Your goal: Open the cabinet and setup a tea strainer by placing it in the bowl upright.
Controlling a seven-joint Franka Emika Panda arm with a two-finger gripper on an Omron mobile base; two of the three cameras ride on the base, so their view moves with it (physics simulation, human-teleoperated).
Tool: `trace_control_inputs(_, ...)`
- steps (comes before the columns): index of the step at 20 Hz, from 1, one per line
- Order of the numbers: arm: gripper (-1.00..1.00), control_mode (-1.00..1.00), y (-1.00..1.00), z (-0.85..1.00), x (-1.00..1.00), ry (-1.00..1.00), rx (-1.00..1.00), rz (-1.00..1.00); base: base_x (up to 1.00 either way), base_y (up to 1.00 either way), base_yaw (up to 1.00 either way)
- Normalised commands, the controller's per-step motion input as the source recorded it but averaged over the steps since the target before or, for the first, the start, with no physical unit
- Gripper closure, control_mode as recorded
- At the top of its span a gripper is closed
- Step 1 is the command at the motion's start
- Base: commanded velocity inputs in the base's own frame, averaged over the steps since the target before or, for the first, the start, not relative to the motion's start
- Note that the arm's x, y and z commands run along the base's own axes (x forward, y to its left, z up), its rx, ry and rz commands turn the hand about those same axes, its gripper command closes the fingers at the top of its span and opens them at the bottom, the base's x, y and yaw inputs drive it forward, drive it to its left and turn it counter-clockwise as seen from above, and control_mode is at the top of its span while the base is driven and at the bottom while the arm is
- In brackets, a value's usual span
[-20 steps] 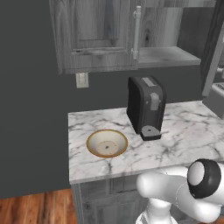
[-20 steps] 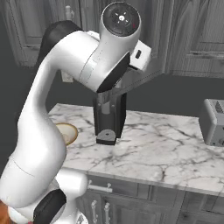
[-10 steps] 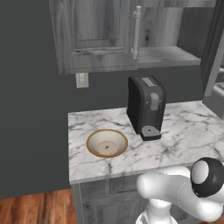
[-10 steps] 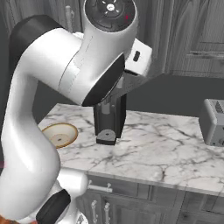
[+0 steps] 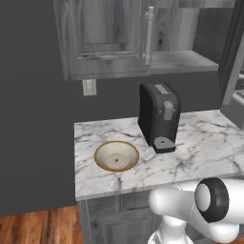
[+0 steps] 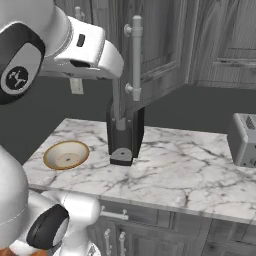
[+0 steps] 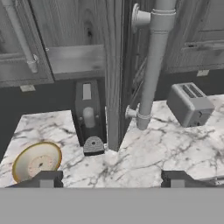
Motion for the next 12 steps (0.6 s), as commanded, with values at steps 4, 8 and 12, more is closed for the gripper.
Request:
trace_control_inputs(4,-1.00,-1.00,0.63,-0.01,0.01,0.31,-0.29,-0.18,0.00,0.00,0.00)
trace_control_inputs(8,-1.00,-1.00,0.01,-0.37,0.30,0.38,-0.34,-0.21,0.00,0.00,0.00)
trace_control_inputs(12,-1.00,-1.00,0.00,-0.44,0.55,0.30,-0.43,-0.09,0.00,0.00,0.00)
